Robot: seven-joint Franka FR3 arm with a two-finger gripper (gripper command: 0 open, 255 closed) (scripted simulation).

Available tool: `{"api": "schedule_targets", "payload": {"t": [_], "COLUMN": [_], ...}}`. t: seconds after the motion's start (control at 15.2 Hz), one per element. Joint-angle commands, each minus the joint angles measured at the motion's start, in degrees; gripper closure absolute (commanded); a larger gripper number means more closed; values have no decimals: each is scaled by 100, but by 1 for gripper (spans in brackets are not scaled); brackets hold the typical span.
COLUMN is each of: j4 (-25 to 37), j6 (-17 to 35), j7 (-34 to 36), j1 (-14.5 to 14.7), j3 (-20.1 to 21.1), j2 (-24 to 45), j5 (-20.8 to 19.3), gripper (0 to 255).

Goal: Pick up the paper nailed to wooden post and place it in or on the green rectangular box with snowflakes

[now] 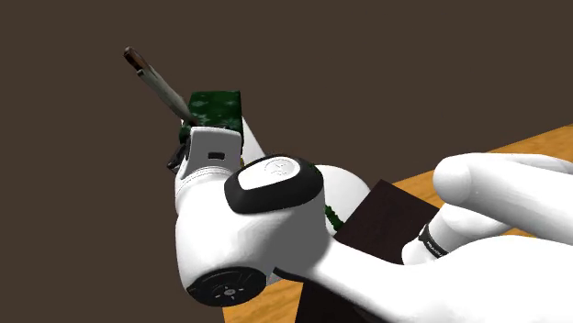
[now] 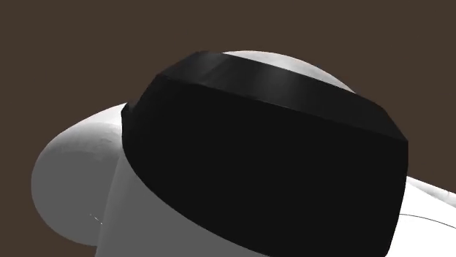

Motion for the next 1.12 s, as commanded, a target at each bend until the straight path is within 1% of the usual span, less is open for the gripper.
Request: {"api": "schedule_targets", "payload": {"t": [0.0,1.06], "j4": [39,413], "j6": [-22,-338], "j7": [-99,-870], "j1": [6,177], "j3": [-104,-861], "j2": [63,544], "j5": [-29,-193], "gripper": [255,255]}}
